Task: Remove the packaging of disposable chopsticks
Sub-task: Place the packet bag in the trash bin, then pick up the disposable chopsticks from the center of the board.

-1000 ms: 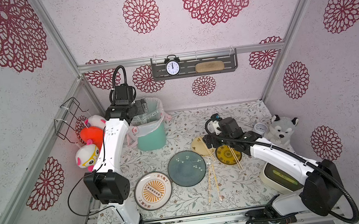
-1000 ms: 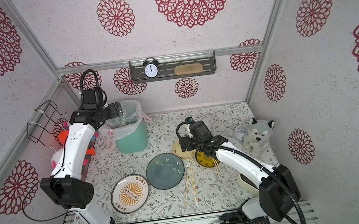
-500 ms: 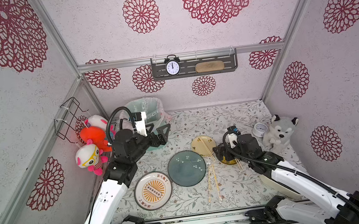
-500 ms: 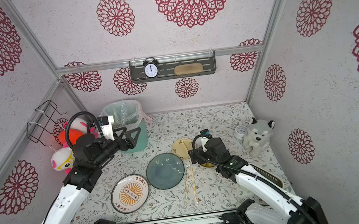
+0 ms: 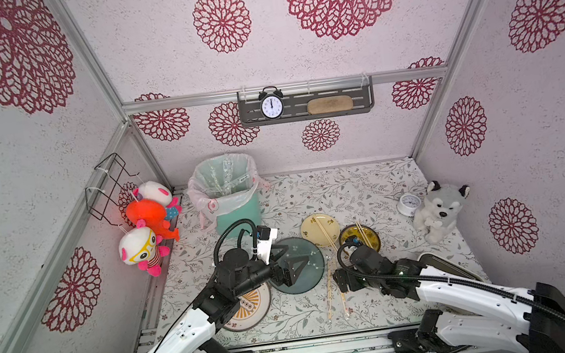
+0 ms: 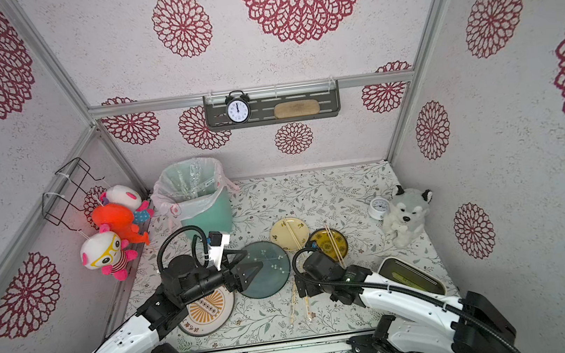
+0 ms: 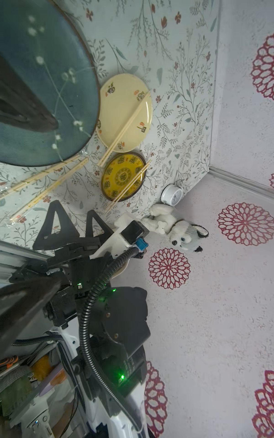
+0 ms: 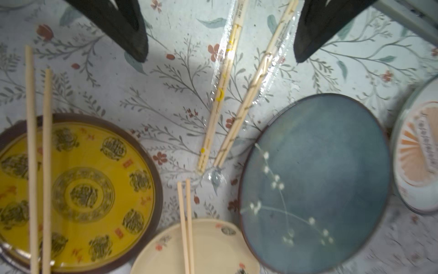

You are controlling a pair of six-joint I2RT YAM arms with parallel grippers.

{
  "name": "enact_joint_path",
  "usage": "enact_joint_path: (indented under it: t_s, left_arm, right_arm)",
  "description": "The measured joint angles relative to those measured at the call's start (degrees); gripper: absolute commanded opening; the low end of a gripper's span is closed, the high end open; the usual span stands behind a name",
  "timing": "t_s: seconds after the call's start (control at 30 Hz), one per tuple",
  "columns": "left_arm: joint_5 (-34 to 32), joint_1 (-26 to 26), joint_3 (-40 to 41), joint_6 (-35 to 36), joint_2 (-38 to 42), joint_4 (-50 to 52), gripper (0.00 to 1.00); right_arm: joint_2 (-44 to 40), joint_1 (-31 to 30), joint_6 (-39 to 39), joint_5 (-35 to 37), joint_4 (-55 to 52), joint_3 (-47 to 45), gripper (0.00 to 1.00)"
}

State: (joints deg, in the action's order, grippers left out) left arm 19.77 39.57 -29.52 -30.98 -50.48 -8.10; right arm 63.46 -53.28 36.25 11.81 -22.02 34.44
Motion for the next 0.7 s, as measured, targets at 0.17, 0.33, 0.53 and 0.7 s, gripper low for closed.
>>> enact_joint_path:
  t_s: [0.17, 0.33, 0.53, 0.7]
  left_arm:
    - [-0.59, 0.57, 3.28, -1.11, 0.31, -3.21, 0.98]
    - [-0.66, 1.31, 3.39, -1.31, -0.15, -5.49, 0.98]
    - [-0.57, 2.34, 3.67, -1.70, -3.13, -8.94, 0.98]
    - [-0.61, 2.99, 4.20, -1.70, -4.85, -10.56, 0.98]
  right_arm:
    - [6.01, -1.55, 1.99, 1.07, 1.62, 0.04, 0.65]
    - [12.26, -1.60, 2.29, 0.79, 4.20, 0.50, 0.58]
    - [16.20, -1.60, 2.34, -0.28, 5.57, 1.51, 0.48]
    - [18.86, -1.60, 2.12, -0.70, 5.70, 3.34, 0.32]
